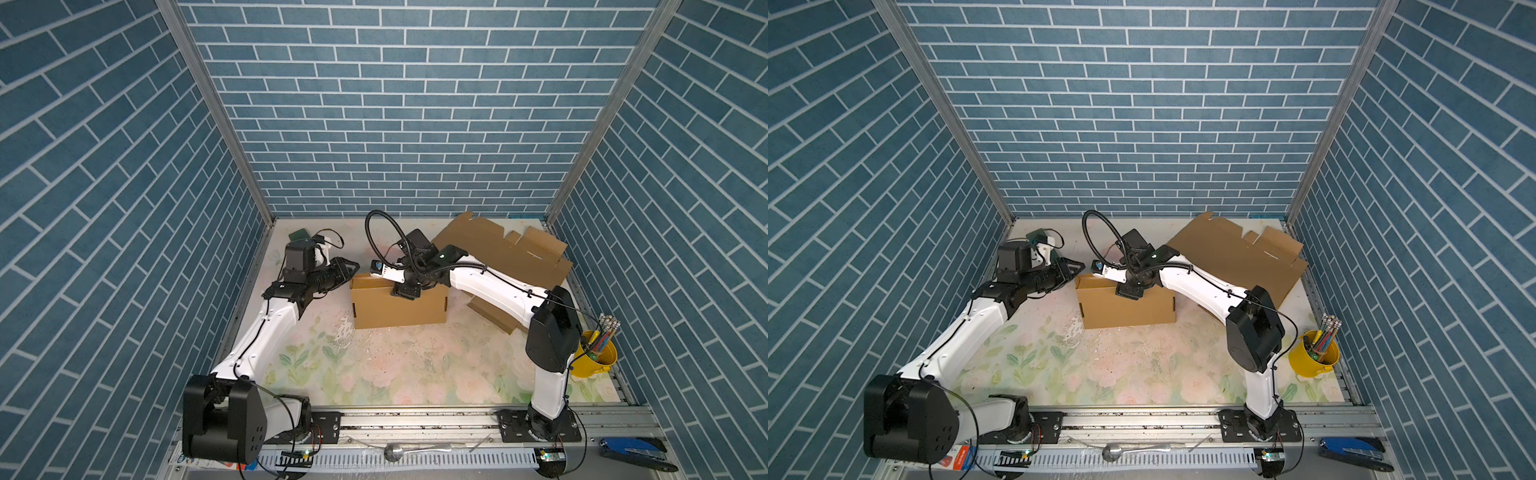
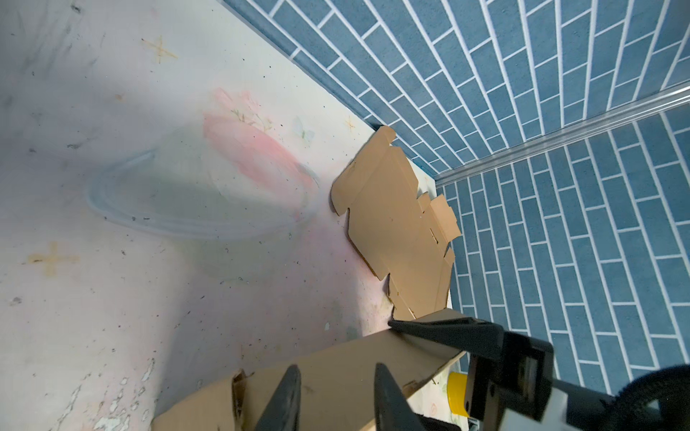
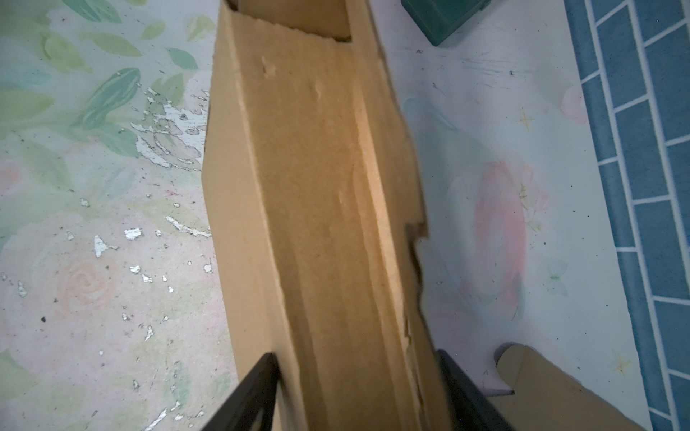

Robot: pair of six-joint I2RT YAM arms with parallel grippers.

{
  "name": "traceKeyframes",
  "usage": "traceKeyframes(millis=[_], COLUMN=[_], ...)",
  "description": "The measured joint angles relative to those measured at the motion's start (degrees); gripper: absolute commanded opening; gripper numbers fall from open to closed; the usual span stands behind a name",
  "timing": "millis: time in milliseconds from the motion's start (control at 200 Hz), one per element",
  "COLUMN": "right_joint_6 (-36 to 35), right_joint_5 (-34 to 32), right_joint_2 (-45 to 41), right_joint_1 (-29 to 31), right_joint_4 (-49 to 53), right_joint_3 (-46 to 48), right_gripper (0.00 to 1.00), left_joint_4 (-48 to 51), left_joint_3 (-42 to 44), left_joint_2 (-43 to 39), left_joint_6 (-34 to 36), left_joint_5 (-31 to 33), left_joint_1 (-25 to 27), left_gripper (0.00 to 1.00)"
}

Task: Fold the paper box

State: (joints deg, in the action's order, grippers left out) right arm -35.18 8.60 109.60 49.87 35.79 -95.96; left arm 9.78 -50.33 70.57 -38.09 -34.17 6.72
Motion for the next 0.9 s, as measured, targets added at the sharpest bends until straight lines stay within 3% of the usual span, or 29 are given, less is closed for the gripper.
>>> traceKeyframes(millis=[250, 540, 760, 900], right_joint_6=[0.7, 4.13, 12.17, 20.06], right_joint_5=[-0.92, -1.09, 0.85, 2.03], right_joint_2=[-0.94, -2.25, -6.16, -11.74], right_joint_1=[0.17, 0.42, -1.9, -5.42], right_joint_4=[-1.22, -4.35, -5.95, -9.62], right_joint_3=[1.49, 4.59, 6.36, 8.02], right_gripper=[0.66, 0.81, 0.87, 0.79], left_joint_4=[-2.21, -1.97, -3.48, -3.74], left_joint_3=[7.34, 7.65, 9.99, 10.38], left_joint_2=[-5.55, -5.14, -5.01, -5.44], left_joint_6=[0.28, 2.82, 3.87, 4.31], left_joint_5=[0.79, 1.88, 2.14, 2.21], left_joint_1=[0.0, 0.04, 0.07, 0.09], left_gripper=[0.22, 0.19, 0.22, 0.22])
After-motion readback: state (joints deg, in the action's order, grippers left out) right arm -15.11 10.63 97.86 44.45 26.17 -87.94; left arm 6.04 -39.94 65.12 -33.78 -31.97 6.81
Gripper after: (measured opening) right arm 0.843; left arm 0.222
